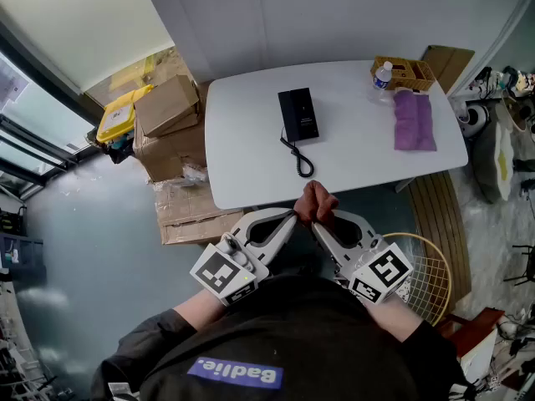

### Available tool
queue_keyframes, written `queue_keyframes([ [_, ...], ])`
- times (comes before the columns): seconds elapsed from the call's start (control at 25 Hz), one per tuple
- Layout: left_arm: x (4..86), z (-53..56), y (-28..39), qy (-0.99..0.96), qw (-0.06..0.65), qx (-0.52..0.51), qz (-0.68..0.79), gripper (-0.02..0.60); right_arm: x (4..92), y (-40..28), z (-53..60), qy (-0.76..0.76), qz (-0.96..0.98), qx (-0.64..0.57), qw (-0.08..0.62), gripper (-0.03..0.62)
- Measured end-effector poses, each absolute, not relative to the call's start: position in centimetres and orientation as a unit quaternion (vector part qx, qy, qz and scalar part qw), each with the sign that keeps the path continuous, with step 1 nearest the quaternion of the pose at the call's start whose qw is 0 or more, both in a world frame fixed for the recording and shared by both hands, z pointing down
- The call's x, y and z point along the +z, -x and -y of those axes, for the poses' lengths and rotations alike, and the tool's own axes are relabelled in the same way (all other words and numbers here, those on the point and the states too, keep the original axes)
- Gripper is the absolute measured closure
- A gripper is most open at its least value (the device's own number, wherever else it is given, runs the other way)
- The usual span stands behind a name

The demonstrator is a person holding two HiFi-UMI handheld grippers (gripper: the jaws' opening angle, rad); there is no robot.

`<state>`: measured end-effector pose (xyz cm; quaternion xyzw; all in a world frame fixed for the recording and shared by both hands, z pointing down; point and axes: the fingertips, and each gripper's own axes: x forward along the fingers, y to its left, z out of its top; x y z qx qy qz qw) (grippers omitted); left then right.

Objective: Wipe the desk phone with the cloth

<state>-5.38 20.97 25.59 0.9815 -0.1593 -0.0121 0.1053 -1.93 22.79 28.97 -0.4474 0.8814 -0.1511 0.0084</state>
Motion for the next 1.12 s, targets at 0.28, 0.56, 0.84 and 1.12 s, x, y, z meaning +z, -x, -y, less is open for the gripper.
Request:
queue_keyframes([
  [0.28,25.9,-21.4,4.3,-0.98,0.121,-0.002,0.159,0.569,29.1,0.7,-22.8,0.446,-0.882,-0.155,0.008,0.525],
  [0.56,25.3,-20.6,2.7,-0.979,0.113,-0.013,0.168,0.569,29.1,-0.6,-22.3,0.435,-0.887,-0.155,0.013,0.525],
  [0.84,27.1,-18.9,2.6,-0.974,0.105,0.006,0.201,0.569,30.0,-2.2,-21.0,0.419,-0.893,-0.162,0.013,0.525],
  [1.12,27.9,-15.1,3.5,-0.971,0.107,-0.001,0.215,0.569,30.9,-1.6,-17.3,0.412,-0.894,-0.175,0.0,0.525],
])
